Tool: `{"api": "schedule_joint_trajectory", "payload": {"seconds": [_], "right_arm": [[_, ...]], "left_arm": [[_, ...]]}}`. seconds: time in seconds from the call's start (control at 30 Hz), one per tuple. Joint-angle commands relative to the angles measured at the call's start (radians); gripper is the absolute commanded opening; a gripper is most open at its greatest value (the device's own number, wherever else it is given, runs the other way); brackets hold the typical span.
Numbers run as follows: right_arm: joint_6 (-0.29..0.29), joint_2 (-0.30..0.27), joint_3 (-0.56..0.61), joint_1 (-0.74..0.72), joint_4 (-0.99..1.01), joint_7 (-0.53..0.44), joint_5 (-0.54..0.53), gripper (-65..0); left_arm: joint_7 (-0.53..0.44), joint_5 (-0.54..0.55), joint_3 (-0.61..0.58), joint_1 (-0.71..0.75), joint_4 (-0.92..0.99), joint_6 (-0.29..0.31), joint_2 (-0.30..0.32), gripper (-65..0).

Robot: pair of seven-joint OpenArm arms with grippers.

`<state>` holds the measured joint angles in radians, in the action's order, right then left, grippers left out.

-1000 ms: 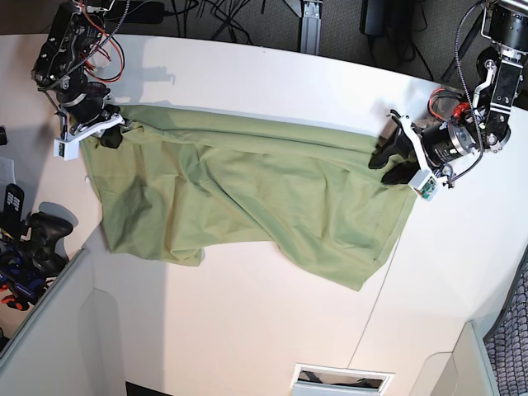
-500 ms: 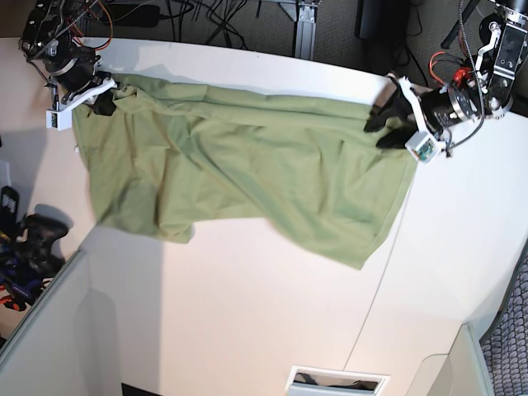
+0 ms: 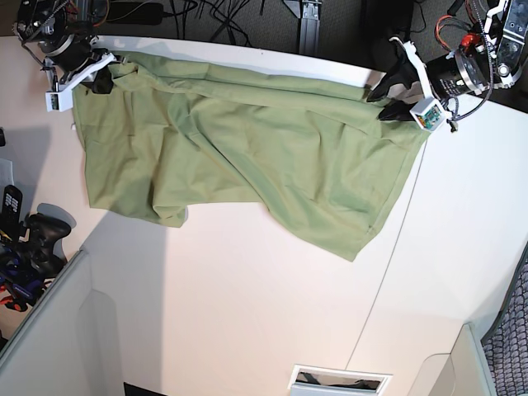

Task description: Layout the t-shirt on the table in an organized manner, then fold the t-shirt properly

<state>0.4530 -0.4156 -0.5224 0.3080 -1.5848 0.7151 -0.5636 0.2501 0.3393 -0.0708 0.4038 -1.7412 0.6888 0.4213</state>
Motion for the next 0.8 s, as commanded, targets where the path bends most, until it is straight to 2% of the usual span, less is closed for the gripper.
{"api": "schedule_joint_trajectory", "payload": {"seconds": [0.0, 0.3, 0.43, 0.63, 0.67, 0.77], "right_arm": [[0.004, -0.022, -0.008, -0.003, -0.019, -0.019, -0.022, -65.0], [0.003, -0.022, -0.009, -0.004, -0.101, -0.023, -0.024, -65.0], [0.003, -0.022, -0.018, -0.044, -0.125, -0.023, -0.023, -65.0], [0.002, -0.021, -0.026, -0.166, -0.108, -0.024, -0.019, -65.0], [0.001, -0.021, -0.026, -0.191, -0.095, -0.029, -0.020, -61.3], [0.001, -0.022, -0.026, -0.294, -0.011, -0.047, -0.018, -40.1]], "left_arm": [[-0.022, 0.016, 0.009, -0.007, -0.028, 0.009, 0.011, -41.5], [-0.021, 0.112, 0.149, -0.008, -0.146, 0.009, 0.018, -40.4], [-0.021, 0.128, 0.155, -0.041, -0.149, 0.009, 0.051, -33.0], [-0.018, 0.128, 0.155, -0.150, -0.102, 0.009, 0.080, -32.7], [-0.016, 0.129, 0.151, -0.175, -0.077, 0.009, 0.080, -32.7], [-0.013, 0.136, 0.135, -0.243, 0.017, 0.009, 0.080, -32.7]]}}
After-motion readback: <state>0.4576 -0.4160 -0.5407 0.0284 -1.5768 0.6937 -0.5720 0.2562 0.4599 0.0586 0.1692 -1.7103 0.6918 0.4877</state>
